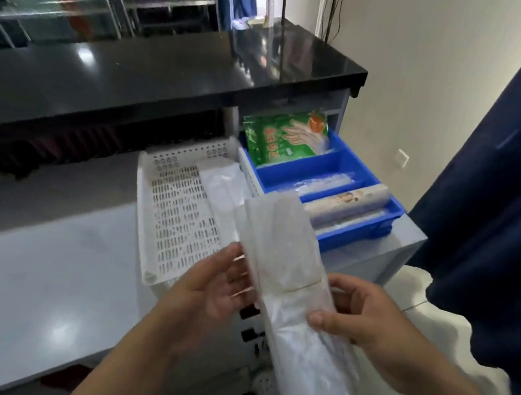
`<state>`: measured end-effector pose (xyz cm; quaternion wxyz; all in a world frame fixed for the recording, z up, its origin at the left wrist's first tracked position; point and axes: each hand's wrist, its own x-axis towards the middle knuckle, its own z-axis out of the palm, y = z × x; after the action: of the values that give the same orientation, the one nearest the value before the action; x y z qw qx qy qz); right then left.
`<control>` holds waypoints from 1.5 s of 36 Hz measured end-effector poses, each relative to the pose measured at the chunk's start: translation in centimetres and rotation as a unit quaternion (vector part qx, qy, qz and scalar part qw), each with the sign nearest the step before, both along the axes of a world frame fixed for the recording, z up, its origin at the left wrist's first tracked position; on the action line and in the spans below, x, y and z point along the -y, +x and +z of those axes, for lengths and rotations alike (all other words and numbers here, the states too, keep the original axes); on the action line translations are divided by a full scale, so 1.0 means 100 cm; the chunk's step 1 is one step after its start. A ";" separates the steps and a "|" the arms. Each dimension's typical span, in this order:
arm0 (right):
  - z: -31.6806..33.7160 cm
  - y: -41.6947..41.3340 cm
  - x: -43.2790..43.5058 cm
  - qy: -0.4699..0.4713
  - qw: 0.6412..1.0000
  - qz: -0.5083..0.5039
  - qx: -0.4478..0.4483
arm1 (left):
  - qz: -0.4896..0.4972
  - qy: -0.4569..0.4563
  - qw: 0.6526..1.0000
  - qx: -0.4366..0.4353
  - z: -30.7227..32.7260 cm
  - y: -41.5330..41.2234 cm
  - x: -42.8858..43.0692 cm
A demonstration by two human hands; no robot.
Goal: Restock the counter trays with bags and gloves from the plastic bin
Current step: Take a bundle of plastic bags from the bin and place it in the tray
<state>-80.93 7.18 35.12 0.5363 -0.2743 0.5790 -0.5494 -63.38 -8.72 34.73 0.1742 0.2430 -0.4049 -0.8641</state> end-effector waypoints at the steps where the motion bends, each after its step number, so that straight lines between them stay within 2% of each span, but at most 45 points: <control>1: 0.004 -0.012 0.006 0.007 1.000 0.007 -0.007 | -0.010 0.038 0.999 -0.012 0.002 -0.011 0.015; 4: 0.017 -0.045 0.026 0.032 0.998 0.033 -0.044 | -0.056 0.085 0.994 -0.029 0.006 -0.040 0.063; 10: 0.044 -0.101 0.062 0.061 0.989 0.112 -0.073 | -0.210 0.059 0.976 -0.002 0.011 -0.092 0.153; 14: 0.054 -0.127 0.078 0.078 0.981 0.153 -0.093 | -0.282 -0.070 0.955 0.061 0.030 -0.130 0.195; 17: 0.061 -0.141 0.091 0.090 0.969 0.171 -0.152 | -0.349 -0.170 0.918 0.085 0.052 -0.160 0.210; 20: 0.068 -0.156 0.106 0.098 0.927 0.198 -0.302 | -0.447 -0.265 0.843 0.139 0.082 -0.193 0.208; 24: 0.072 -0.183 0.133 0.127 0.811 0.248 -0.514 | -0.537 -0.434 0.694 0.203 0.114 -0.227 0.200; 26: 0.070 -0.195 0.148 0.124 0.782 0.277 -0.545 | -0.520 -0.494 0.659 0.226 0.121 -0.236 0.194; 28: 0.065 -0.207 0.161 0.111 0.782 0.294 -0.538 | -0.506 -0.527 0.628 0.268 0.123 -0.244 0.184; 32: 0.055 -0.231 0.179 0.063 0.759 0.328 -0.559 | -0.481 -0.612 0.523 0.348 0.111 -0.247 0.166; 33: 0.053 -0.238 0.183 0.052 0.751 0.338 -0.565 | -0.467 -0.630 0.505 0.361 0.106 -0.246 0.164; 35: 0.049 -0.251 0.192 0.031 0.736 0.356 -0.575 | -0.432 -0.641 0.504 0.385 0.096 -0.246 0.163; 38: 0.041 -0.269 0.211 0.003 0.712 0.372 -0.595 | -0.365 -0.641 0.532 0.415 0.083 -0.248 0.168; 43: 0.021 -0.289 0.247 -0.055 0.677 0.346 -0.647 | -0.260 -0.636 0.557 0.466 0.057 -0.254 0.181; 50: -0.016 -0.298 0.293 -0.103 0.600 0.314 -0.729 | -0.123 -0.622 0.573 0.519 0.014 -0.262 0.202; 54: -0.036 -0.306 0.301 -0.112 0.576 0.301 -0.752 | -0.066 -0.617 0.577 0.531 -0.016 -0.267 0.197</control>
<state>-111.56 -22.92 31.56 0.0084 -0.8052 0.5928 -0.0133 -90.08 -28.40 33.11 -0.0217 0.4651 -0.8752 -0.1310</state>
